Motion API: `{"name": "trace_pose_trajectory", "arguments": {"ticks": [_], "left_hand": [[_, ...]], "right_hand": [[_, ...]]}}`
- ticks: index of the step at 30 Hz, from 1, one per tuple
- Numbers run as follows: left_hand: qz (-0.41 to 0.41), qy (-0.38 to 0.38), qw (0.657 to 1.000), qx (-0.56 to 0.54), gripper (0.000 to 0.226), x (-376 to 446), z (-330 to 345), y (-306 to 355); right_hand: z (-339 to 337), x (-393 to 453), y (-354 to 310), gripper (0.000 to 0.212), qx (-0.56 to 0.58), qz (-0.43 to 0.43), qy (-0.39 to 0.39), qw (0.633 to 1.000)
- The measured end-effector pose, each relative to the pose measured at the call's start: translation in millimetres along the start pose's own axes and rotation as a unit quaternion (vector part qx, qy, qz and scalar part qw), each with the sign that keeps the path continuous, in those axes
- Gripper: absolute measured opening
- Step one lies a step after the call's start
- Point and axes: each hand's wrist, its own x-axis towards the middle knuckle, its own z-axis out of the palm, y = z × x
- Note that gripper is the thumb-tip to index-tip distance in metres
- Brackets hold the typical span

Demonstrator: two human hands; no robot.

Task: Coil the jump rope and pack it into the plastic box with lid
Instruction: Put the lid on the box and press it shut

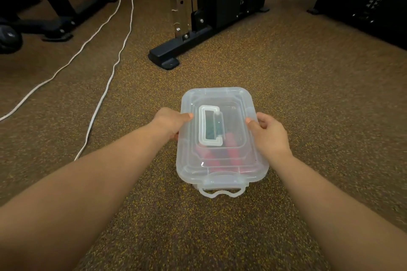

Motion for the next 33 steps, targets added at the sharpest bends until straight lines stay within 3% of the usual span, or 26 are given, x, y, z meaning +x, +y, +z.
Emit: {"name": "trace_pose_trajectory", "arguments": {"ticks": [1,3,6,10,14,18,21,25,30,33], "left_hand": [[0.050,0.039,0.994,0.088,0.049,-2,3,-4],[0.203,0.094,0.944,0.242,0.054,-12,3,-14],[0.424,0.011,0.834,0.352,0.045,-45,0,-34],[0.514,-0.097,0.694,0.495,0.068,-81,4,-72],[0.522,-0.039,0.608,0.597,0.111,-81,11,-91],[0.506,-0.020,0.596,0.623,0.132,-84,18,-90],[0.502,-0.013,0.596,0.626,0.131,-86,20,-91],[0.501,0.002,0.589,0.634,0.119,-83,21,-93],[0.513,-0.019,0.590,0.623,0.101,-84,14,-92],[0.537,-0.026,0.594,0.598,0.084,-81,10,-91]], "right_hand": [[0,-7,1,0.033,-0.050,-0.044,0.028,0.997],[-6,-20,2,0.046,-0.119,-0.170,0.058,0.977],[-21,-41,9,0.044,-0.235,-0.358,-0.032,0.903],[-32,-62,35,0.066,-0.372,-0.493,-0.127,0.776],[-29,-68,63,0.103,-0.455,-0.525,-0.094,0.713],[-25,-67,75,0.120,-0.492,-0.527,-0.063,0.690],[-20,-68,78,0.098,-0.469,-0.539,-0.022,0.699],[-17,-70,76,0.068,-0.431,-0.545,0.006,0.719],[-27,-69,70,0.079,-0.433,-0.534,-0.046,0.724],[-31,-66,65,0.069,-0.396,-0.529,-0.067,0.748]]}}
